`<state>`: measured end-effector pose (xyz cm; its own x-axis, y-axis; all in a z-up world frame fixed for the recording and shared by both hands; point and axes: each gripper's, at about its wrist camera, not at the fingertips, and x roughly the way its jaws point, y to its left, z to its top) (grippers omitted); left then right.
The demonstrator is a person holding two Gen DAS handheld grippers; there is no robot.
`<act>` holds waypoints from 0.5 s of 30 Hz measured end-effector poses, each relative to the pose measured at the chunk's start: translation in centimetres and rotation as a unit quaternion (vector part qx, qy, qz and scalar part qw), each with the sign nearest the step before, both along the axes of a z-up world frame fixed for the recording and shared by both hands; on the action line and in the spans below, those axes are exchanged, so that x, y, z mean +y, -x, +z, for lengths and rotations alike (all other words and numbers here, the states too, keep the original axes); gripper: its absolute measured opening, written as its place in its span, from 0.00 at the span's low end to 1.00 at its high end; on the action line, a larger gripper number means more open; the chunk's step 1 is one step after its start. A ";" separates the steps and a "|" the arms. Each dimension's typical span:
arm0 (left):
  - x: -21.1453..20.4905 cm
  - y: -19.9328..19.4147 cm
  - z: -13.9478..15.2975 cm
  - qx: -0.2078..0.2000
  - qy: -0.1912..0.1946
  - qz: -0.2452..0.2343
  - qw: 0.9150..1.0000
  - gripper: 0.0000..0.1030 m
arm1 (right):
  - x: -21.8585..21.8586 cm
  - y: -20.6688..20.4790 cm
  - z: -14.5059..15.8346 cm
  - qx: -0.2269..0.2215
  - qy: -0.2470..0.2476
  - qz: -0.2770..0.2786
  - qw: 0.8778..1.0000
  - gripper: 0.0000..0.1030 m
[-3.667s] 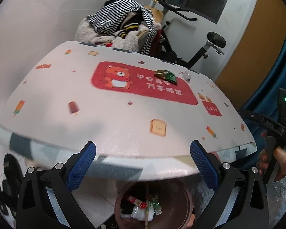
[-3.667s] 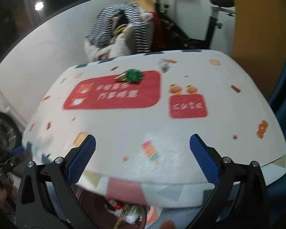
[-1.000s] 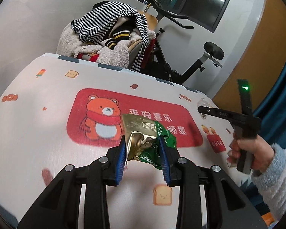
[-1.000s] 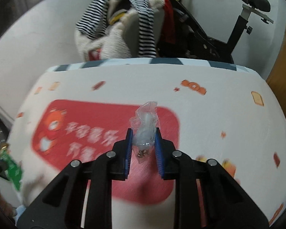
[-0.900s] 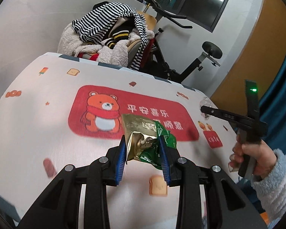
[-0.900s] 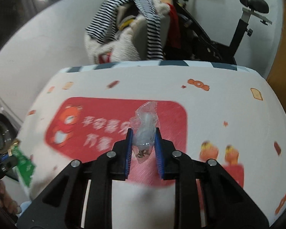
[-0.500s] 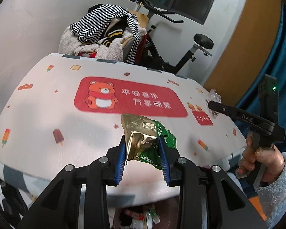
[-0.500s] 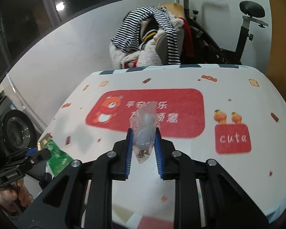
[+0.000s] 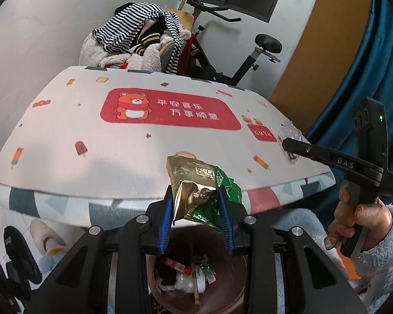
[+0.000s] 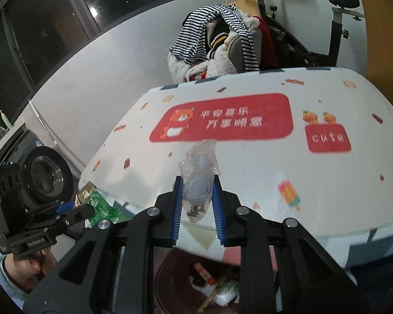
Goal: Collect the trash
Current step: 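Lower the wrapper and plastic bag into the brown bin and open both tools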
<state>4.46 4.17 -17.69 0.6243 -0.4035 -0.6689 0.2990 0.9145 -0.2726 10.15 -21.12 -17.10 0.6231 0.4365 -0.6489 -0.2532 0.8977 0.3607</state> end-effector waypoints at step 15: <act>-2.5 2.5 -4.6 0.060 -0.014 -0.042 0.997 0.64 | -0.9 4.5 -1.0 0.004 -0.006 0.005 1.000 0.24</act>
<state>2.00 1.66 -22.24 0.5038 -0.4307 -0.7488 0.3416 0.8955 -0.2853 5.65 -22.04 -18.07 0.6128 0.4509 -0.6489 -0.2594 0.8905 0.3738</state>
